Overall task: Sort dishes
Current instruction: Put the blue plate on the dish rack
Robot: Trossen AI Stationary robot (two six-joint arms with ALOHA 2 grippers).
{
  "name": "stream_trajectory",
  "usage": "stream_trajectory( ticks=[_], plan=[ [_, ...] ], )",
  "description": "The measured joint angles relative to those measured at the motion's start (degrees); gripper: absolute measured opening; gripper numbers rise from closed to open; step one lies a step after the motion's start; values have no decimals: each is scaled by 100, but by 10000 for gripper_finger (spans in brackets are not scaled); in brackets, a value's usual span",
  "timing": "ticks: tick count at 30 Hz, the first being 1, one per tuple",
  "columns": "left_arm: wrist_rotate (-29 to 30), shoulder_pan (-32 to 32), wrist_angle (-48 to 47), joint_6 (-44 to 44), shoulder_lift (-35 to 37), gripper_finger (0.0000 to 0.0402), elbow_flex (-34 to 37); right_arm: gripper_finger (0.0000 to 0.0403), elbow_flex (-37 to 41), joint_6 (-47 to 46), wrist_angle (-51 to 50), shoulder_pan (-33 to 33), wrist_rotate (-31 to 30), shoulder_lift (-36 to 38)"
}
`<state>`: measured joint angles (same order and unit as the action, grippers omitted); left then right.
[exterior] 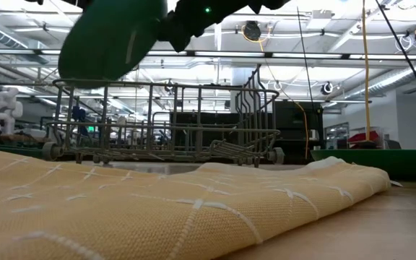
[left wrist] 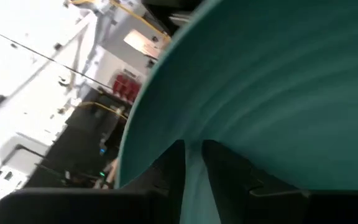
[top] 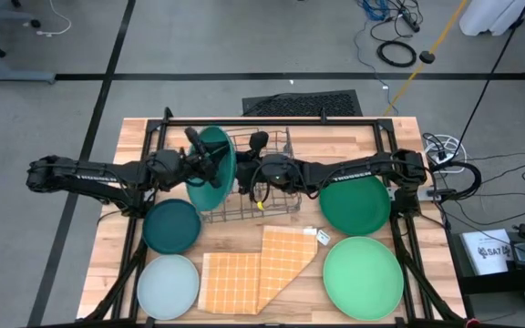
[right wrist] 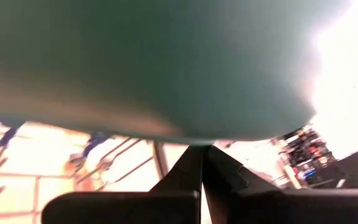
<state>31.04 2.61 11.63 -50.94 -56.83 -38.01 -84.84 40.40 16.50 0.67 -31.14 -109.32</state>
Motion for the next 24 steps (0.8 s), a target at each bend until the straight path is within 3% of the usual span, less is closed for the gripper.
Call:
stream_trajectory(
  ticks=[5, 11, 24],
  plan=[
    [-42, 4, -209, 111, -7, 80, 7, 0, -9, -275, -427, 20, 54, 11],
    [-45, 4, 58, 117, -3, 80, 7, 0, -9, -131, -248, 18, -3, 26],
    [-300, 290, 407, 946, -123, 80, 7, 0, -10, -69, -387, 18, -9, 281]
  ],
)
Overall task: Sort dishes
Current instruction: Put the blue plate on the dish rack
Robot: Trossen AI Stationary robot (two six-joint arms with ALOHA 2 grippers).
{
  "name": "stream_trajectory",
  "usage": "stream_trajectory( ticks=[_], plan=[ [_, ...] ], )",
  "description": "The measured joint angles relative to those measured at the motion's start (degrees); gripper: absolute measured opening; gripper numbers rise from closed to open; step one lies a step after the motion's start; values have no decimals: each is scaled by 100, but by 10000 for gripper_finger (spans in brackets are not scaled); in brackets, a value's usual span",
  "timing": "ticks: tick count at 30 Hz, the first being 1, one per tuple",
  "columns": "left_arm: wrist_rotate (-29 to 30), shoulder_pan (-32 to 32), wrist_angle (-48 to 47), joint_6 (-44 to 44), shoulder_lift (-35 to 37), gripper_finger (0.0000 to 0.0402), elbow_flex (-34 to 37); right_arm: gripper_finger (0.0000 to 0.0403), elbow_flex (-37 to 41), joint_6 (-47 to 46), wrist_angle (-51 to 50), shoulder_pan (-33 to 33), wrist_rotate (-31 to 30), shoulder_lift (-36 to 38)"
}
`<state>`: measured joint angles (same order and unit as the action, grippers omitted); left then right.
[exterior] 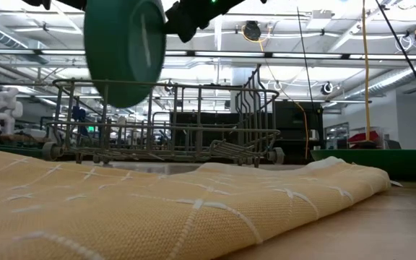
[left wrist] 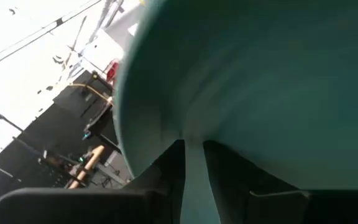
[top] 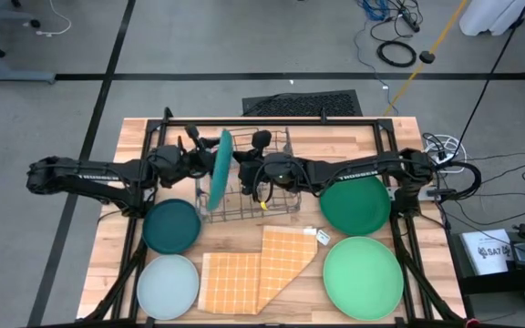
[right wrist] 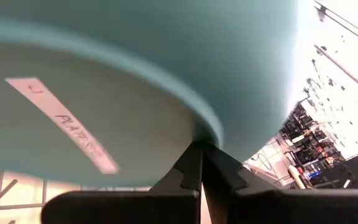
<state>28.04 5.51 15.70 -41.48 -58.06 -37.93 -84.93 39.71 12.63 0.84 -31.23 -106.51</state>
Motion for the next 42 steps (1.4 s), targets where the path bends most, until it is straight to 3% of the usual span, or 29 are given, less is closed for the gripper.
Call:
stream_trajectory(
  ticks=[5, 14, 25, 42],
  plan=[
    [-291, 166, -8, 388, -249, 80, 0, 0, 1, -156, -459, -4, -53, 43],
    [-223, 210, -12, 857, -411, 80, 0, 0, 3, -155, -585, -87, 135, 40],
    [50, 202, -52, 1432, -191, 80, 226, 0, 3, -498, -594, -424, 1289, 32],
    [220, 253, 1061, 1867, 221, 80, 1058, 0, -6, -872, -118, -767, 2545, 23]
  ],
)
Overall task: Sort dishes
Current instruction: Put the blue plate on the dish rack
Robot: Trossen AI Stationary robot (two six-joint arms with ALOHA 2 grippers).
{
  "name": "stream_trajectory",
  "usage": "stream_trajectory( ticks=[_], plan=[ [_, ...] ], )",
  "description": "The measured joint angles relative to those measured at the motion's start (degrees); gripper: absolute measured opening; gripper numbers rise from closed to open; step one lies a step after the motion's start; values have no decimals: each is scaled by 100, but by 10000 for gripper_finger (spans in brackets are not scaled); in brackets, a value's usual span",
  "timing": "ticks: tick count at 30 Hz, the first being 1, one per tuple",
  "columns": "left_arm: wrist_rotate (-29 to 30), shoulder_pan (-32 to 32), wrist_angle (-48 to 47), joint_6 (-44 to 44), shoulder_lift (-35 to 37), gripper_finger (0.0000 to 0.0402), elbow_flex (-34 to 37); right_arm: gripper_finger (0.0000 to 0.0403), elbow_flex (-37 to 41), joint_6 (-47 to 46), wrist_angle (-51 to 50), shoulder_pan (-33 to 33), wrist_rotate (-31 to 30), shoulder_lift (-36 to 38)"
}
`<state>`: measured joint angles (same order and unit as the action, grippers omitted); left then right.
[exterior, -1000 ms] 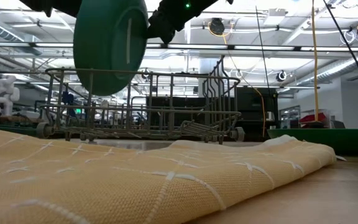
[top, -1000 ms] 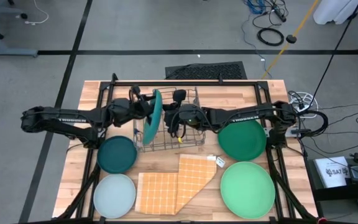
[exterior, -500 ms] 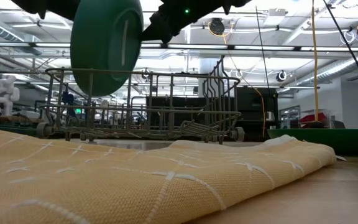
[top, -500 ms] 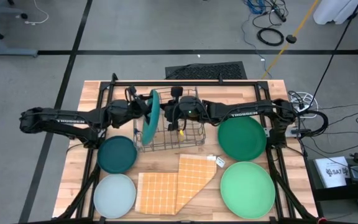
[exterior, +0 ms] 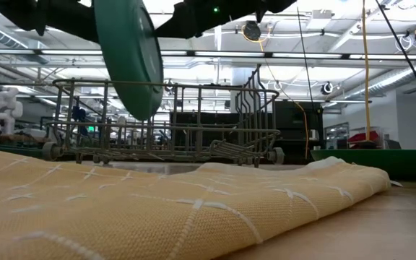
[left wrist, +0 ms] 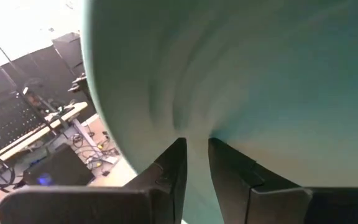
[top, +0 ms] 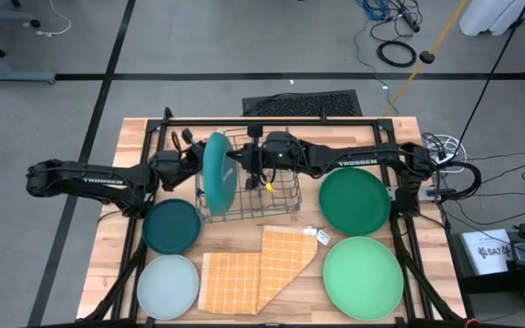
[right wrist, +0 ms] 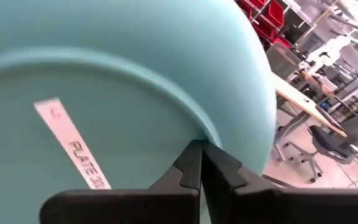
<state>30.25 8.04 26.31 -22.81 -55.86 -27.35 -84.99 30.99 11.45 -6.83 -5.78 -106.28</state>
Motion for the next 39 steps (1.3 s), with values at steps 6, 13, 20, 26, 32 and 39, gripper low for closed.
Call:
stream_trajectory(
  ticks=[6, 13, 20, 26, 32, 39],
  plan=[
    [145, 58, -15, -9, 7, 80, 0, 0, 0, -85, -5, -89, 90, 0],
    [512, 58, -18, -46, 20, 80, -2, 0, 2, -121, 244, -241, 317, -61],
    [652, 58, -189, -57, 271, 80, -4, 0, 2, -221, 470, -364, 612, -146],
    [657, 58, -365, -54, 589, 80, -10, 0, 2, -200, 786, -359, 620, -146],
    [423, 56, -499, -55, 625, 80, -11, 0, 4, -325, 664, -362, 616, -144],
    [393, 19, -669, -308, 612, 80, -13, 0, 2, -549, 260, -328, 588, -138]
  ],
)
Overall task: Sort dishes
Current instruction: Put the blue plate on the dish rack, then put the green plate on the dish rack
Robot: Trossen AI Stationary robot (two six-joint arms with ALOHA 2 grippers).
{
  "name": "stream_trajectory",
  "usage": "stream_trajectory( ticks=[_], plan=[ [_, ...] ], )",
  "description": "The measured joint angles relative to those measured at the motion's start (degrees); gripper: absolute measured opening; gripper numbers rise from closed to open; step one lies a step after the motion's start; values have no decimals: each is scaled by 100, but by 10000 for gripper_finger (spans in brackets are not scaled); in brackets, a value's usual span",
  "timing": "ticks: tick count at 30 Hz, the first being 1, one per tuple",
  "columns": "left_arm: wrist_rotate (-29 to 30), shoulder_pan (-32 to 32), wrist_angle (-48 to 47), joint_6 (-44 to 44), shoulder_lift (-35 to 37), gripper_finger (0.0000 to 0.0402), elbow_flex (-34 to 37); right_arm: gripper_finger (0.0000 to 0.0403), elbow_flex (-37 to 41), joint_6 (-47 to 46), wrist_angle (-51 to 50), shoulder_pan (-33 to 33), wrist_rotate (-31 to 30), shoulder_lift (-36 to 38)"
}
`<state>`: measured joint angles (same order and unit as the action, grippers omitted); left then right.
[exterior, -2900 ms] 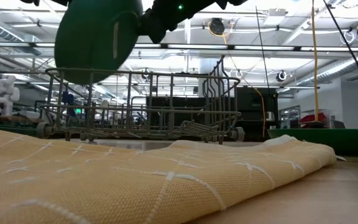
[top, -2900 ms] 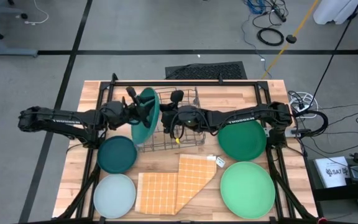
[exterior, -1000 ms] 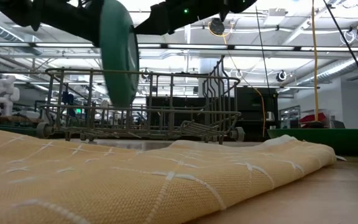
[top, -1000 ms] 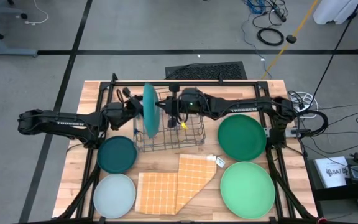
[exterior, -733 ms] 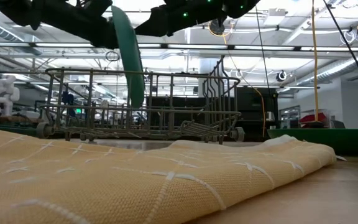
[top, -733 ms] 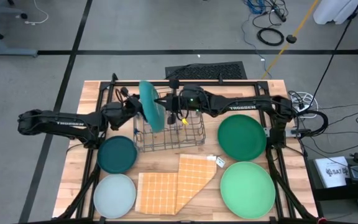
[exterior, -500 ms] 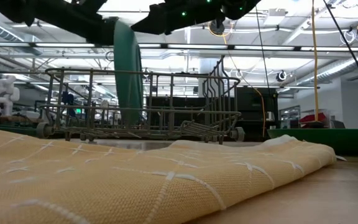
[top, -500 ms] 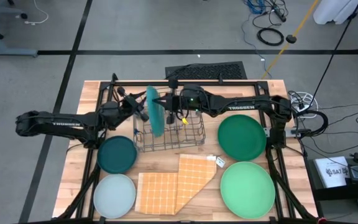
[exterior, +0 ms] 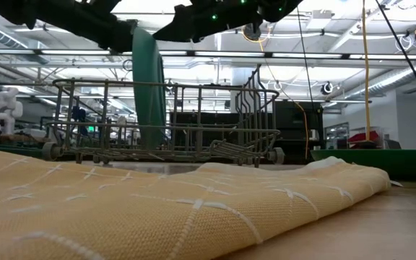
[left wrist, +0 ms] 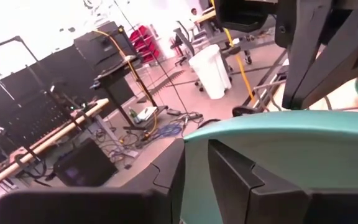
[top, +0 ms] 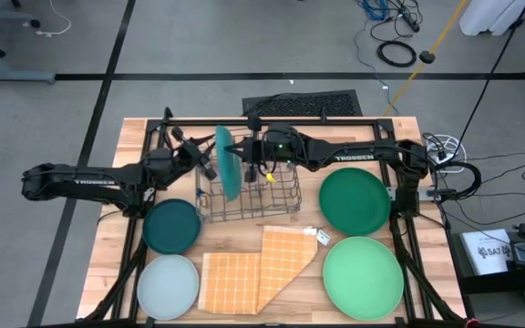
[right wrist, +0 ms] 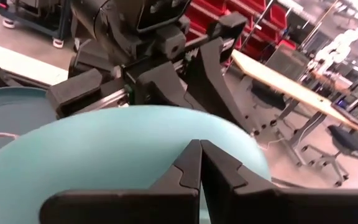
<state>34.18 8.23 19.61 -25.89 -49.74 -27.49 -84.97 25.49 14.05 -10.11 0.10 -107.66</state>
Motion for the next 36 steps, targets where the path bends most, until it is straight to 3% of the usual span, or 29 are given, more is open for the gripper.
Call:
stream_trajectory(
  ticks=[10, 21, 27, 36],
  plan=[
    [139, -22, -664, -193, 193, 80, -3, 6, 11, 209, -445, 148, -257, 32],
    [262, -50, -1491, -144, 473, 80, -85, 67, 11, 214, -879, 181, -371, 86],
    [316, -50, -2116, -113, 661, 80, -85, 99, 11, 299, -1252, 199, -739, 221],
    [376, -52, -2876, 514, 1069, 80, -98, 112, 11, 370, -1814, 203, -765, 464]
  ],
)
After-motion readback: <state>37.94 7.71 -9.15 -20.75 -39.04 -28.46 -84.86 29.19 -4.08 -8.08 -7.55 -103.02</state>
